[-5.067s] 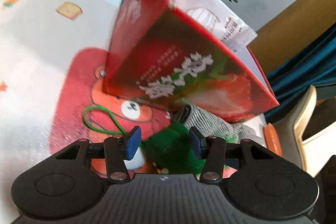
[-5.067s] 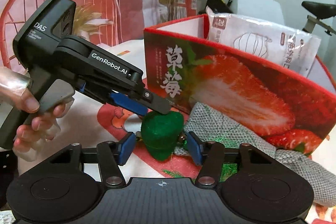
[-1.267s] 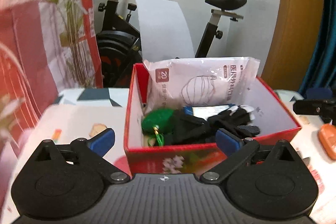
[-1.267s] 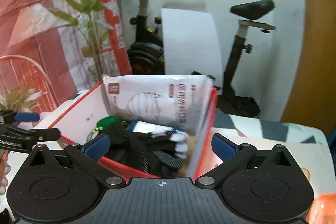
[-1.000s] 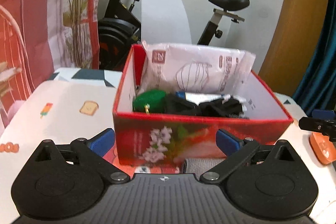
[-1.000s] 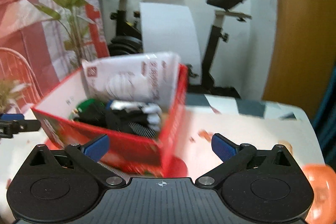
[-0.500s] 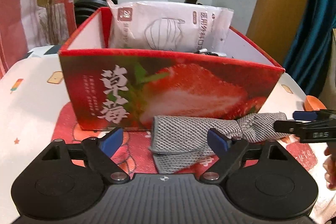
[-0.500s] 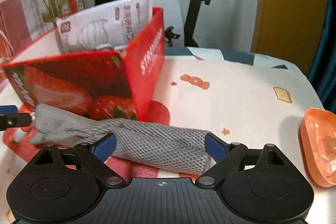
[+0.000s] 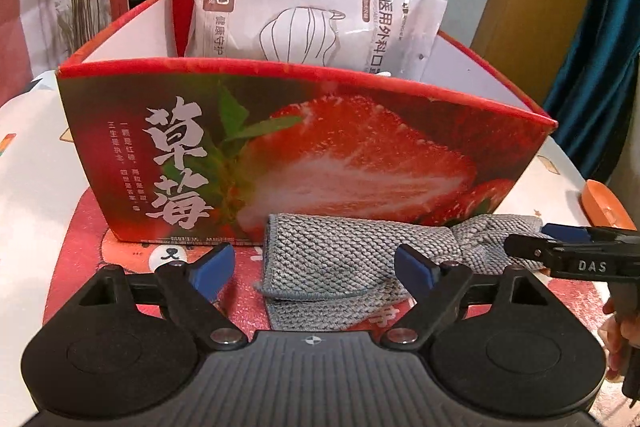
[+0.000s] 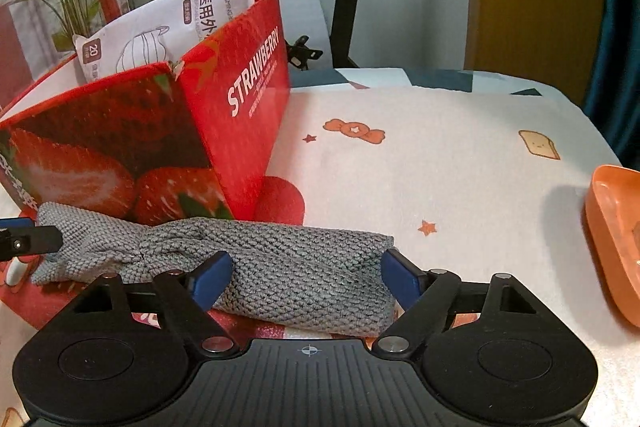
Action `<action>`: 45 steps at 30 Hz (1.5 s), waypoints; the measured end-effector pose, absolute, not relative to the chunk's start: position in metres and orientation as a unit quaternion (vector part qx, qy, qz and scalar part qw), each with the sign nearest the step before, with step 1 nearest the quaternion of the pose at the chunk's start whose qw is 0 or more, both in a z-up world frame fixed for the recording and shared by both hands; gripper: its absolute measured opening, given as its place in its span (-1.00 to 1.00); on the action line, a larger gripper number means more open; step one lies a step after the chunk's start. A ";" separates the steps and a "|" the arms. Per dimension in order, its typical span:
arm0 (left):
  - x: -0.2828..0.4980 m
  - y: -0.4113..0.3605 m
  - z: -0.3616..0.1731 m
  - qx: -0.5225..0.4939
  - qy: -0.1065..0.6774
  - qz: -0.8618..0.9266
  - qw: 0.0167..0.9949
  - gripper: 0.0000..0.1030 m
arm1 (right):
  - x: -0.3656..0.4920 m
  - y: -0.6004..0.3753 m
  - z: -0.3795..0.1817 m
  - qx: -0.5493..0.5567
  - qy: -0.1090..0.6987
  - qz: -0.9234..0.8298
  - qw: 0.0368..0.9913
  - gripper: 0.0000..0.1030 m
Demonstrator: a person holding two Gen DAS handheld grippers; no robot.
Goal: Organize soft objects
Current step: 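Move both tools down to the grey knit cloth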
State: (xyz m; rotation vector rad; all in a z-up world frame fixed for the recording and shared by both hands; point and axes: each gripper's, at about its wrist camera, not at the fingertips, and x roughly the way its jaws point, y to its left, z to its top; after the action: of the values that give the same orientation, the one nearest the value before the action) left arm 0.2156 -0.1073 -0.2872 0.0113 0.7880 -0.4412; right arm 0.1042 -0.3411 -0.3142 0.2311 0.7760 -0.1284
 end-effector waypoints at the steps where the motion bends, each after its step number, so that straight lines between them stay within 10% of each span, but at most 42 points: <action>1: 0.217 -0.108 -0.288 0.004 0.381 -0.212 0.900 0.71 | 0.104 -0.340 -0.315 0.111 0.376 -0.063 0.918 0.55; 45: 0.227 -0.122 -0.309 0.052 0.391 -0.220 0.892 0.58 | 0.105 -0.321 -0.316 0.065 0.380 -0.072 0.920 0.68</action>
State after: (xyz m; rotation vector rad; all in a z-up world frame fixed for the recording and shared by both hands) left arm 0.2265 -0.1224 -0.3093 0.1069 0.8121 -0.4573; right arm 0.1052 -0.3211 -0.3159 0.1332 0.7804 -0.1485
